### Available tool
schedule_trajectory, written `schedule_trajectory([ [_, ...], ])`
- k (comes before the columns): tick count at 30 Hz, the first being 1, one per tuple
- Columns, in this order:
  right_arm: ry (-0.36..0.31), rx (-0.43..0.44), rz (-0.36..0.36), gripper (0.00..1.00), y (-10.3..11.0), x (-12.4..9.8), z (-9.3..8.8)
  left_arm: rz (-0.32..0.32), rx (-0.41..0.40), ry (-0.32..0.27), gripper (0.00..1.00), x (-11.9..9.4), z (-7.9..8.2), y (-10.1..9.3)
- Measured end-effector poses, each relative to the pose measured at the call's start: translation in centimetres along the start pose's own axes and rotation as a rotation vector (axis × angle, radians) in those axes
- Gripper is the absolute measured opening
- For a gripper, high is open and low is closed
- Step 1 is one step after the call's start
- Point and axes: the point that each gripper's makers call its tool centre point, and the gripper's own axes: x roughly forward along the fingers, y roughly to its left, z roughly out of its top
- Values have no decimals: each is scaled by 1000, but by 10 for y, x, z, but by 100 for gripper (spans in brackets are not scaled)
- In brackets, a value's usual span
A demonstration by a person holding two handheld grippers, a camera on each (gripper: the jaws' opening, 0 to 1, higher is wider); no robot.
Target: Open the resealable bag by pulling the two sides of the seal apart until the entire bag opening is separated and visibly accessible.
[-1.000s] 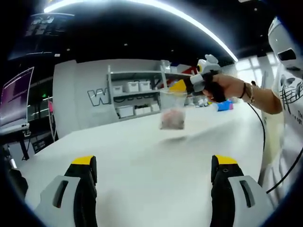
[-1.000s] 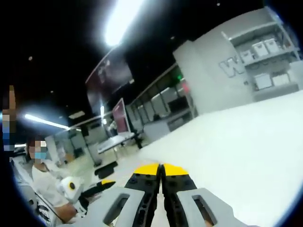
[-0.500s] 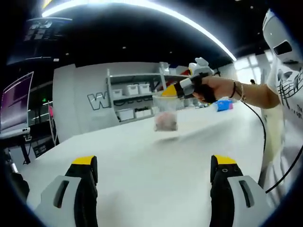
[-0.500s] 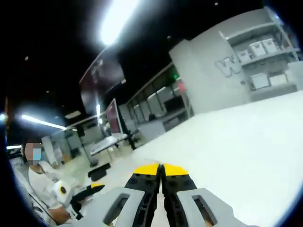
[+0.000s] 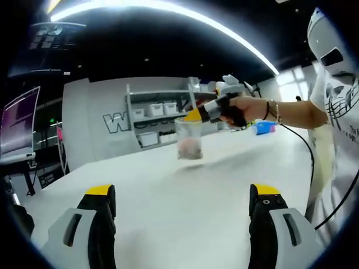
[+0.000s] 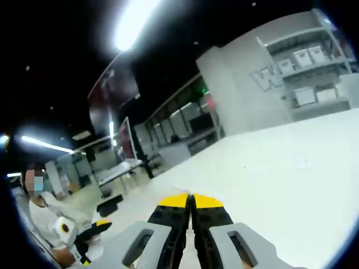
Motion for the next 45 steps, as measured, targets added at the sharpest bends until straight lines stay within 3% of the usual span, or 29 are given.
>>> schedule_trajectory([
  [29, 1, -1, -94, 0, -50, 36, 23, 15, -5, -35, 98, -2, 4, 2],
  [45, 0, 4, -104, 0, -61, 61, 33, 25, 2, -39, 97, -2, 5, 2],
])
